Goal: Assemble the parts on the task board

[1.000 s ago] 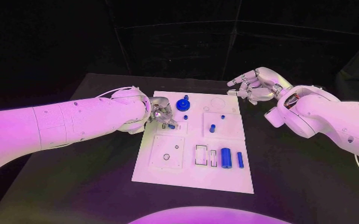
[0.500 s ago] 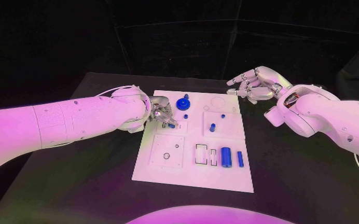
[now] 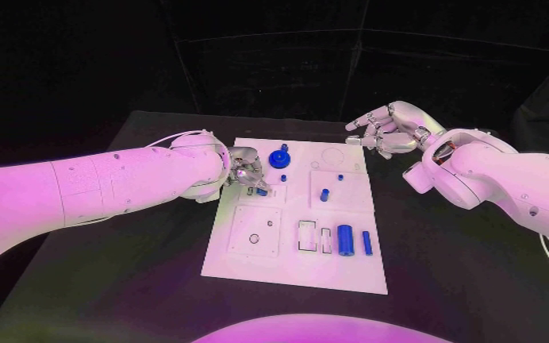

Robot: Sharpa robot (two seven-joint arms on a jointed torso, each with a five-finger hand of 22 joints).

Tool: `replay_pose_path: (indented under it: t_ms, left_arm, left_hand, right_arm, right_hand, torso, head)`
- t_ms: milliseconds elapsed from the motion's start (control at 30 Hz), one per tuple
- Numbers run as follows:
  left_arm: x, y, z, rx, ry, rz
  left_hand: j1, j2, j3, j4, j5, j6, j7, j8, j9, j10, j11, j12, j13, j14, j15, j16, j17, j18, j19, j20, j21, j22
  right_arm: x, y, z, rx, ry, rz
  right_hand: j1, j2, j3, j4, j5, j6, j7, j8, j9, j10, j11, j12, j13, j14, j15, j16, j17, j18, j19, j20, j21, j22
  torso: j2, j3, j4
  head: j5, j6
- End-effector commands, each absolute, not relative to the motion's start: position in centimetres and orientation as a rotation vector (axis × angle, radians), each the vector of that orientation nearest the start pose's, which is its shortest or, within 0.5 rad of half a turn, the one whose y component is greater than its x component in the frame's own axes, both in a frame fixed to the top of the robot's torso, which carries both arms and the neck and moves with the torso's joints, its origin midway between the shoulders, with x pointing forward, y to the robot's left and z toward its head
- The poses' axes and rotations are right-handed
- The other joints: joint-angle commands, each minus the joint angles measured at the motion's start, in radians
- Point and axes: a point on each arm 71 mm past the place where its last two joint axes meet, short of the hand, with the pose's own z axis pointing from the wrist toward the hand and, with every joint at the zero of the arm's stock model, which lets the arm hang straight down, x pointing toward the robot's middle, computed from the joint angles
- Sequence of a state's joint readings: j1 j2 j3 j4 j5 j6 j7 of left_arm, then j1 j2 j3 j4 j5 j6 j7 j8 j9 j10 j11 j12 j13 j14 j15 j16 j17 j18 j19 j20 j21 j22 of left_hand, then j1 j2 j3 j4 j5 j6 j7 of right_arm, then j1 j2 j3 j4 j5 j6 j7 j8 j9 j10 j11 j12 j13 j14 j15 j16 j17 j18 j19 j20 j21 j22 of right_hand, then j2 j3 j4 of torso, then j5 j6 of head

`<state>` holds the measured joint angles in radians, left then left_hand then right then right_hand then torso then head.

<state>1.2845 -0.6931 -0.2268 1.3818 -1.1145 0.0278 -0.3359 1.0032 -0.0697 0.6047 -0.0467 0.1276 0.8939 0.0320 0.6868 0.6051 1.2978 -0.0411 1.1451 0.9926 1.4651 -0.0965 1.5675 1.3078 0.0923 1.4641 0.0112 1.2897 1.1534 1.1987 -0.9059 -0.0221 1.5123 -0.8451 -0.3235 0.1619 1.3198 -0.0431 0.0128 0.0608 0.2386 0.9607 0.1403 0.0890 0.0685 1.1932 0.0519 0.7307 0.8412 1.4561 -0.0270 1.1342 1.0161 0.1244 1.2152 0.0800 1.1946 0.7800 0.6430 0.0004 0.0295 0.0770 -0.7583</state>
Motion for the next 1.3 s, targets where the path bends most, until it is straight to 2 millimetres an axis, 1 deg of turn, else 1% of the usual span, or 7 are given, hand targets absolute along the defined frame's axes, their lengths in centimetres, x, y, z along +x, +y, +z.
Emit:
replay_pose_path:
  t_ms: [33,200,533,800,967,1300]
  left_arm:
    - [49.05,18.00,-25.11,0.014,2.281,-0.472]
    - [49.13,17.93,-25.15,0.017,2.285,-0.470]
    - [49.32,17.67,-25.23,0.026,2.294,-0.466]
    - [49.46,17.60,-25.27,0.028,2.298,-0.462]
    - [49.53,17.55,-25.29,0.029,2.298,-0.460]
    - [49.58,17.48,-25.32,0.032,2.301,-0.460]
  left_hand:
    - [-0.014,0.003,0.038,-0.029,0.001,0.003,-0.004,0.006,0.001,0.005,-0.001,0.004,0.003,0.106,-0.007,0.003,0.263,-0.015,0.009,-0.006,0.007,0.003]
    - [-0.027,0.003,0.028,-0.017,0.002,0.008,-0.006,0.008,0.003,0.008,-0.003,0.009,0.009,0.106,-0.008,0.003,0.263,-0.015,0.010,-0.007,0.010,0.007]
    - [-0.049,0.004,0.011,0.003,0.001,0.015,-0.008,0.011,0.005,0.015,-0.005,0.020,0.021,0.106,-0.010,0.003,0.263,-0.017,0.013,-0.009,0.016,0.018]
    - [-0.064,0.003,-0.003,0.016,0.001,0.020,-0.010,0.013,0.007,0.022,-0.007,0.030,0.031,0.106,-0.012,0.003,0.263,-0.019,0.017,-0.011,0.023,0.029]
    - [-0.074,0.004,-0.012,0.025,0.001,0.024,-0.012,0.015,0.009,0.026,-0.008,0.036,0.037,0.106,-0.013,0.003,0.263,-0.020,0.019,-0.012,0.027,0.035]
    - [-0.122,-0.001,-0.072,0.064,-0.001,0.037,-0.014,0.021,0.014,0.034,-0.010,0.048,0.050,0.106,-0.014,0.003,0.263,-0.024,0.024,-0.014,0.042,0.059]
  right_arm:
    - [48.80,-23.09,-17.23,0.332,1.639,1.079]
    - [48.79,-23.06,-17.22,0.331,1.639,1.080]
    - [48.77,-23.02,-17.21,0.331,1.638,1.081]
    - [48.77,-23.01,-17.20,0.331,1.636,1.082]
    - [48.77,-22.99,-17.19,0.333,1.635,1.083]
    - [48.80,-22.99,-17.19,0.334,1.634,1.084]
  right_hand:
    - [0.002,0.011,-0.005,0.002,0.004,-0.001,0.000,0.000,0.000,0.005,-0.002,-0.006,-0.001,0.004,0.000,-0.004,-0.001,0.017,0.003,0.000,-0.007,-0.001]
    - [0.002,0.011,-0.005,0.002,0.004,-0.001,0.000,0.000,0.000,0.005,-0.002,-0.006,-0.001,0.004,0.000,-0.004,-0.001,0.017,0.003,0.000,-0.007,-0.001]
    - [0.001,0.011,-0.006,0.003,0.004,-0.001,0.000,0.000,0.000,0.004,-0.002,-0.009,-0.003,0.003,0.000,-0.006,-0.003,0.018,0.002,0.000,-0.009,-0.004]
    - [0.001,0.011,-0.006,0.003,0.005,-0.001,0.000,0.000,0.000,0.004,-0.002,-0.009,-0.004,0.003,0.000,-0.007,-0.003,0.018,0.002,0.000,-0.009,-0.004]
    - [-0.001,0.011,-0.007,0.004,0.005,-0.001,0.000,0.000,0.000,0.003,-0.002,-0.011,-0.006,0.003,0.000,-0.008,-0.004,0.018,0.002,0.000,-0.010,-0.006]
    - [-0.004,0.011,-0.010,0.006,0.006,-0.001,0.000,0.000,-0.001,0.003,-0.002,-0.011,-0.006,0.003,0.000,-0.010,-0.006,0.018,0.001,0.000,-0.012,-0.008]
  torso:
    - [0.000,0.0000,0.0003]
    - [0.000,-0.0008,-0.0005]
    - [-0.001,-0.0006,0.0005]
    - [-0.001,-0.0004,0.0000]
    - [0.000,-0.0009,0.0003]
    - [-0.001,-0.0014,0.0010]
  head:
    - [-0.001,-0.001]
    - [-0.001,-0.003]
    - [-0.004,-0.004]
    - [-0.006,-0.003]
    - [-0.007,-0.003]
    - [-0.009,-0.004]
